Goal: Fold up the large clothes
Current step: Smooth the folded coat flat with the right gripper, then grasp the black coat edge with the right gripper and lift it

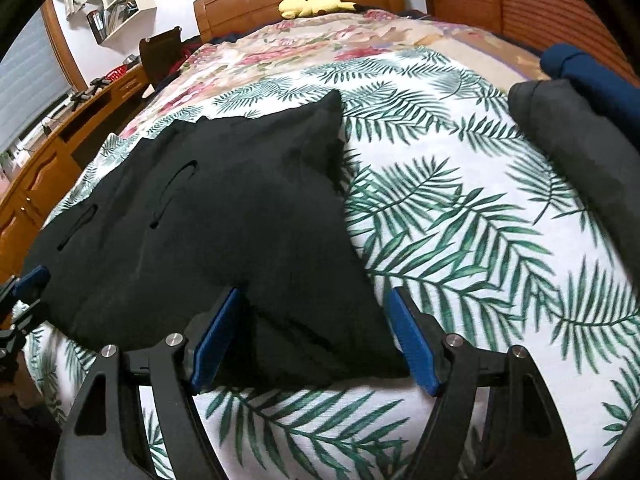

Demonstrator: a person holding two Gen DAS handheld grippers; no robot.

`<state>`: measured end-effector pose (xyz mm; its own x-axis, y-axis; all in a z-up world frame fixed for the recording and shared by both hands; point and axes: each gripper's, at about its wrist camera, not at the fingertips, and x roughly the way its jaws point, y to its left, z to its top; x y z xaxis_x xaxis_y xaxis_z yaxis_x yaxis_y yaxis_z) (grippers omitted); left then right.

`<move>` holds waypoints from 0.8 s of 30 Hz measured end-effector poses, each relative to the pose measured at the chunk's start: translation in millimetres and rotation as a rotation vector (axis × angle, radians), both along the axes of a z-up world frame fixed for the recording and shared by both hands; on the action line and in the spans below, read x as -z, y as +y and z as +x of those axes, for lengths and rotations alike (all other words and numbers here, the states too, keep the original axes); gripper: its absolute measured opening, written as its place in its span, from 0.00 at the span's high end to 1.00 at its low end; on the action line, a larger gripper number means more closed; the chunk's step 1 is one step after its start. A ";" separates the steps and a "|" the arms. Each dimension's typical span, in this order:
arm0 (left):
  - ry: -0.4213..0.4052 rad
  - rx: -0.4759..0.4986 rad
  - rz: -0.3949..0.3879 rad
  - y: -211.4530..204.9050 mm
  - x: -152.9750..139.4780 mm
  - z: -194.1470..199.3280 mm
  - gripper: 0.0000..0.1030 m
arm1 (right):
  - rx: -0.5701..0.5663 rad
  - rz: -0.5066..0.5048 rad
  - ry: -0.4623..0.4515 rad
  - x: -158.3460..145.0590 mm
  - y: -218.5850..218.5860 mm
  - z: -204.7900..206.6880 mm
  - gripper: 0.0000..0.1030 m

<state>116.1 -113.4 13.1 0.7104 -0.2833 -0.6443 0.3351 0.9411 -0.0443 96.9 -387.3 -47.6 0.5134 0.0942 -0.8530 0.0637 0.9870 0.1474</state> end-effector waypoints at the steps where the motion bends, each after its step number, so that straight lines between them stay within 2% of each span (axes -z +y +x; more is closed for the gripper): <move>1: 0.000 0.000 0.000 0.2 -0.1 0.1 0.35 | 0.000 0.006 0.003 0.6 -0.1 0.6 0.26; 3: 0.001 0.001 0.001 -0.3 0.5 0.2 0.35 | 0.000 0.022 0.007 1.4 0.4 2.3 0.27; 5: 0.002 0.003 0.002 -0.6 0.4 0.0 0.35 | -0.006 0.041 0.009 2.3 -0.1 3.6 0.35; 7: 0.002 0.005 0.002 -0.5 0.0 0.0 0.35 | -0.014 0.056 0.008 2.7 -0.4 4.9 0.47; 9: 0.001 0.005 0.002 0.1 0.0 -0.1 0.35 | -0.034 0.074 0.003 1.9 -1.2 4.6 0.69; 12: 0.002 0.004 0.002 0.6 -0.3 -0.4 0.35 | -0.062 0.067 -0.023 -5.0 -0.1 2.4 0.83; 15: -0.001 0.002 0.000 2.3 -2.2 -1.9 0.35 | -0.075 0.054 -0.078 -19.1 0.8 -2.4 0.89; 20: -0.014 -0.005 -0.006 6.3 -6.4 -7.8 0.35 | -0.073 0.037 -0.178 -49.2 2.5 -8.7 0.92; 24: -0.019 -0.016 0.003 9.1 -6.3 -13.4 0.35 | -0.066 0.011 -0.207 -63.0 -0.6 -11.4 0.93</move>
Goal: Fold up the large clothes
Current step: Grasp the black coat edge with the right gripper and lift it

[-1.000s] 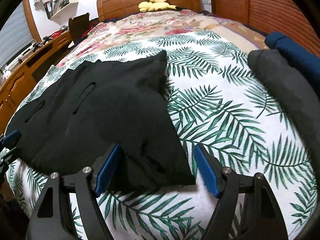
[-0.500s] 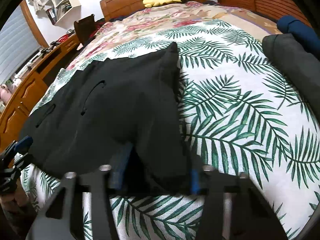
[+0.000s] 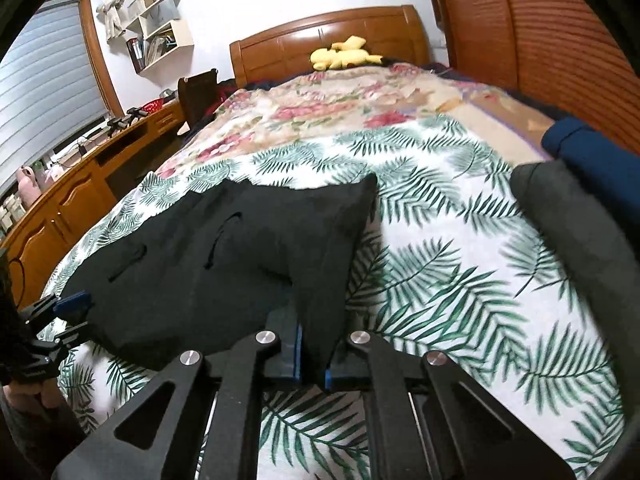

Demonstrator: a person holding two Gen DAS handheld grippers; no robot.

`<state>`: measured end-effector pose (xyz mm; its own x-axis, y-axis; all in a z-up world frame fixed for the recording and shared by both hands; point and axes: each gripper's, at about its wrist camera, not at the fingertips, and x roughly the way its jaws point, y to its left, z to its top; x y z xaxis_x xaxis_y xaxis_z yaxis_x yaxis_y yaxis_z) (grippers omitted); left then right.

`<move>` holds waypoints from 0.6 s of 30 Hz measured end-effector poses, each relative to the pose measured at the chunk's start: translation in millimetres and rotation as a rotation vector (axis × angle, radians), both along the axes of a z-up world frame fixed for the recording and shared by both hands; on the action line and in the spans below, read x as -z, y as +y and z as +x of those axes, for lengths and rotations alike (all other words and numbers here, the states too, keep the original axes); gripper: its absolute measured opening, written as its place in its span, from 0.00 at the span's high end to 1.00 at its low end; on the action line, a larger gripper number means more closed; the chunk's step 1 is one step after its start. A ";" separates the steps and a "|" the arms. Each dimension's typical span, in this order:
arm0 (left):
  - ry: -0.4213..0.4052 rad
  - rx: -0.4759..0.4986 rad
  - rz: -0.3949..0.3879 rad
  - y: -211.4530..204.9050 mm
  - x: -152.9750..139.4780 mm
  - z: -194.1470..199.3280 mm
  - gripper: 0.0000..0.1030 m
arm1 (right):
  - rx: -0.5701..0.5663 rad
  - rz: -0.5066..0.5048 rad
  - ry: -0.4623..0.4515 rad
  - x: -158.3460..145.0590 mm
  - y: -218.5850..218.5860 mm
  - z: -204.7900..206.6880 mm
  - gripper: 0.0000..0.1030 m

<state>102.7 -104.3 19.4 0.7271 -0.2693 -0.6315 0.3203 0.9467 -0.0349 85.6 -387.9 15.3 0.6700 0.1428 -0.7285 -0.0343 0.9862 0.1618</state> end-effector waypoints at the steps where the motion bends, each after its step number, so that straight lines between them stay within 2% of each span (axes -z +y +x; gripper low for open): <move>1: 0.001 -0.001 -0.001 0.7 -0.1 -0.7 0.35 | 0.007 -0.005 -0.004 -2.7 -1.8 -0.7 0.93; 13: -0.026 -0.002 -0.019 1.3 -6.3 -14.4 0.35 | 0.137 -0.081 -0.033 -35.0 -56.5 -24.5 0.93; 18: -0.028 -0.005 -0.027 3.5 -7.3 -16.6 0.35 | 0.163 -0.129 0.076 -0.4 -68.1 -24.0 0.93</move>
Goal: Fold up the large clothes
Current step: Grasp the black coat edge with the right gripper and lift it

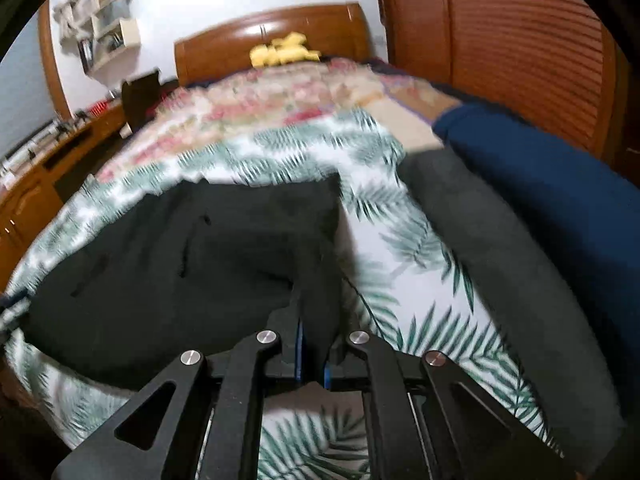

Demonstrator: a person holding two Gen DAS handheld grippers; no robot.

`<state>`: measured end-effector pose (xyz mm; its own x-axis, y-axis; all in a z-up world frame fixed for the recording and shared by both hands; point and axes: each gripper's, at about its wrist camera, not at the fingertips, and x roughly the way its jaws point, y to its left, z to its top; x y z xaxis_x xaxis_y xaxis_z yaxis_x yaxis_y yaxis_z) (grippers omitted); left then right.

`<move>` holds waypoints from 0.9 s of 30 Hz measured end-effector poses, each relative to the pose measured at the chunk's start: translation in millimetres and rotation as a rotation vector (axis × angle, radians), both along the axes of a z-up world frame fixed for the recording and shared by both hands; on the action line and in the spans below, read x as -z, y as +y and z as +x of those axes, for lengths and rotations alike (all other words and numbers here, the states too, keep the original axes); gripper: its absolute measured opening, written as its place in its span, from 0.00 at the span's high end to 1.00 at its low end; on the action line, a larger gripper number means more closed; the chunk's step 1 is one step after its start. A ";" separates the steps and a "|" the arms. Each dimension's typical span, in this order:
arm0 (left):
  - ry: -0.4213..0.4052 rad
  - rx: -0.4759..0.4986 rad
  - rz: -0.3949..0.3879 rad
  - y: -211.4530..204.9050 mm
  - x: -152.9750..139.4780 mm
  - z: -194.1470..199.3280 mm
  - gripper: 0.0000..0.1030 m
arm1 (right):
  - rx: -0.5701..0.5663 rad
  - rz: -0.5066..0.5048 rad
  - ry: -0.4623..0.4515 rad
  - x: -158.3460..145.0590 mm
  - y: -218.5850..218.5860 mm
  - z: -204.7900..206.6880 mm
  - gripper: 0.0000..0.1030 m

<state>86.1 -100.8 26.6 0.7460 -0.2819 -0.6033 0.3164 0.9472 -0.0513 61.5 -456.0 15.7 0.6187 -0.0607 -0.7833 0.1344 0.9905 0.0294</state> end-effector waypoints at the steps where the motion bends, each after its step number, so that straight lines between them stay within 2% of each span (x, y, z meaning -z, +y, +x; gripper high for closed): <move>1: 0.000 -0.002 -0.002 0.6 -0.7 0.1 0.35 | 0.005 -0.001 0.010 4.8 -1.1 0.5 0.93; 6: -0.001 -0.005 -0.002 3.4 -0.9 -1.2 0.35 | 0.019 0.003 0.029 10.7 -4.3 1.7 0.93; 10: -0.009 -0.014 -0.013 9.5 -4.5 -2.7 0.35 | -0.002 -0.019 0.018 -0.5 2.3 4.7 0.93; 13: -0.019 -0.020 -0.023 11.9 -6.9 -5.6 0.35 | -0.025 -0.031 -0.024 -15.9 11.9 8.2 0.93; 20: -0.025 -0.039 -0.028 23.2 -6.5 -13.7 0.35 | -0.113 -0.051 -0.126 -58.0 56.7 19.3 0.93; 27: -0.036 -0.074 -0.041 42.9 -8.5 -24.3 0.35 | -0.234 -0.046 -0.169 -74.6 114.3 32.4 0.94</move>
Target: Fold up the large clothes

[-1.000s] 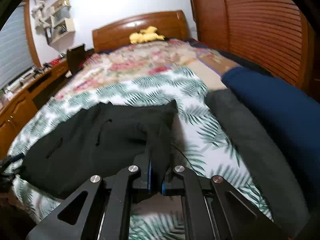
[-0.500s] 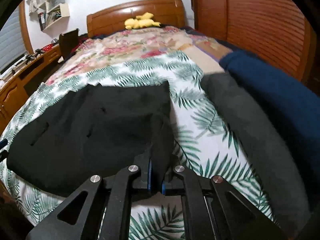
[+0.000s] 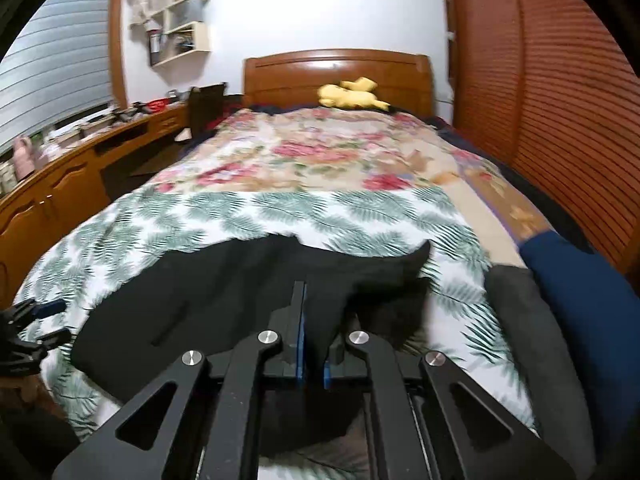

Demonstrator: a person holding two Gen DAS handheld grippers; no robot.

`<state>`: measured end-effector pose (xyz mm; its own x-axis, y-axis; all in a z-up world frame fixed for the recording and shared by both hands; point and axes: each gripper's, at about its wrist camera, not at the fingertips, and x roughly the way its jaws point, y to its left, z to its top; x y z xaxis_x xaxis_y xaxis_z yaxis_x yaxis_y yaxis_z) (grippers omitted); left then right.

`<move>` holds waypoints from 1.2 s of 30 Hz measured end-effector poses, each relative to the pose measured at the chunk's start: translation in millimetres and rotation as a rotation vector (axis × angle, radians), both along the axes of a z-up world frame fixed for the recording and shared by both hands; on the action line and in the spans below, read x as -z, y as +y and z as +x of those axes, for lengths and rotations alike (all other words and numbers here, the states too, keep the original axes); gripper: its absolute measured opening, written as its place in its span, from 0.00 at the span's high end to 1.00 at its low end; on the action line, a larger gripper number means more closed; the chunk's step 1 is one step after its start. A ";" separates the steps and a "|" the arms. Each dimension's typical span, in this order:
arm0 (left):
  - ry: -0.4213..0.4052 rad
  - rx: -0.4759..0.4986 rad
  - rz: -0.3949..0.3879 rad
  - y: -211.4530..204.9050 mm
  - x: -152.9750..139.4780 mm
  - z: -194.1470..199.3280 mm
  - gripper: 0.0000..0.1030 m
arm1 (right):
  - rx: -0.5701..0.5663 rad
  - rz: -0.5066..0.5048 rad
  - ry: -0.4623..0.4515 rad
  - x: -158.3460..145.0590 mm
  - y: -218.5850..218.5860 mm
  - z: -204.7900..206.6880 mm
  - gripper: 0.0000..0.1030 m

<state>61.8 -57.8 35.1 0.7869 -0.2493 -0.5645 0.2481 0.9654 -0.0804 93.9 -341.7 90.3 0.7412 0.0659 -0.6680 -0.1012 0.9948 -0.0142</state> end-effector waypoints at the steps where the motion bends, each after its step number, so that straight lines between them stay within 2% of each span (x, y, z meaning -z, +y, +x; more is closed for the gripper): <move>1: -0.002 -0.006 -0.004 3.1 -0.6 -1.0 0.35 | -0.019 0.003 -0.004 -1.8 9.2 1.8 0.94; 6: -0.024 -0.042 0.012 14.6 -5.5 -7.8 0.35 | -0.101 0.007 -0.040 -13.4 64.3 13.9 0.95; 13: -0.049 -0.111 -0.010 41.0 -10.8 -15.2 0.35 | -0.302 0.071 -0.062 -21.9 156.2 18.4 0.95; 16: -0.055 -0.142 -0.028 52.6 -11.0 -17.8 0.35 | -0.382 0.103 -0.012 -4.0 188.8 14.2 0.95; 20: -0.048 -0.174 -0.050 63.7 -8.5 -20.7 0.35 | -0.447 0.117 0.139 54.7 221.6 8.9 0.95; 23: -0.044 -0.190 -0.060 68.1 -6.8 -19.8 0.35 | -0.447 0.108 0.203 83.0 226.4 4.6 0.95; 28: -0.048 -0.192 -0.064 67.5 -8.3 -20.1 0.35 | -0.419 0.077 0.174 75.1 226.7 2.6 0.94; 33: -0.044 -0.180 -0.058 63.7 -7.3 -17.3 0.35 | -0.441 0.032 0.157 47.8 226.9 1.3 0.65; 36: -0.045 -0.169 -0.052 60.1 -6.9 -15.3 0.35 | -0.453 0.004 0.108 27.7 223.9 -3.2 0.62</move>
<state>46.5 2.2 42.0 0.8442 -0.1393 -0.5175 0.0873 0.9885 -0.1237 90.8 -117.8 62.6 0.5630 0.3699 -0.7390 -0.5264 0.8499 0.0244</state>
